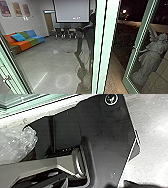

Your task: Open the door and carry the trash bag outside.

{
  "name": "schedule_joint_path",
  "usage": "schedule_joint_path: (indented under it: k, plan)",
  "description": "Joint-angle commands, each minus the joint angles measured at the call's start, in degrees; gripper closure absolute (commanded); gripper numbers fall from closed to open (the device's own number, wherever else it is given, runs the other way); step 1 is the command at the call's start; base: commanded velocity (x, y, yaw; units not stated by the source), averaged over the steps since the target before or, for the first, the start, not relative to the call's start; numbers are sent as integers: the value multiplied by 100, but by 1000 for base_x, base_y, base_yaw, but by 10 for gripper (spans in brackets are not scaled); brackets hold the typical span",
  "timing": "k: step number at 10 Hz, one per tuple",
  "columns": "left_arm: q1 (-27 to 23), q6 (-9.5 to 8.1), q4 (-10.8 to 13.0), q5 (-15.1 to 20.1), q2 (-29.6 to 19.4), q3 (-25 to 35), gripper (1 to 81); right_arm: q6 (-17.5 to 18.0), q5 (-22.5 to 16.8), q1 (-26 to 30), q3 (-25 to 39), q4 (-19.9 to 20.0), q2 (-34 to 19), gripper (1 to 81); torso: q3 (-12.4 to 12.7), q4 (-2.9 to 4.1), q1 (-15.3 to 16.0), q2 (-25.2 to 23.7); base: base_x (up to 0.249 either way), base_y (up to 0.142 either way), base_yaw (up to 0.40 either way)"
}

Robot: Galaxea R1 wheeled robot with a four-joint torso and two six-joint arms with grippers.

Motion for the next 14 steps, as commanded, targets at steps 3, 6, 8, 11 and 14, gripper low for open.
schedule_joint_path:
  k: [3, 6, 8, 11, 14]
  plan:
    - [-222, 4, 42, 286, 37, 80, 811, -16, -218, 193, 17, -64, -27, 10, 0, 0, 2, 0, 0, 0, -228]
    - [-222, -14, 42, 286, 37, 80, 811, -16, -218, 193, 17, -82, -10, 10, 0, 0, 2, 0, 0, 0, -227]
    - [-222, -23, 42, 286, 28, 72, 811, -16, -218, 193, 17, -82, 16, 10, 0, -2, 2, 0, 0, 0, -155]
    - [-222, -49, 33, 286, 28, 72, 811, -8, -218, 193, 8, -170, 43, 10, 0, -2, 2, 0, 0, 0, -99]
    - [-214, -49, 33, 277, 28, 72, 811, -8, -227, 201, 17, -179, 52, 10, 0, -2, 2, 0, -28, 0, 0]
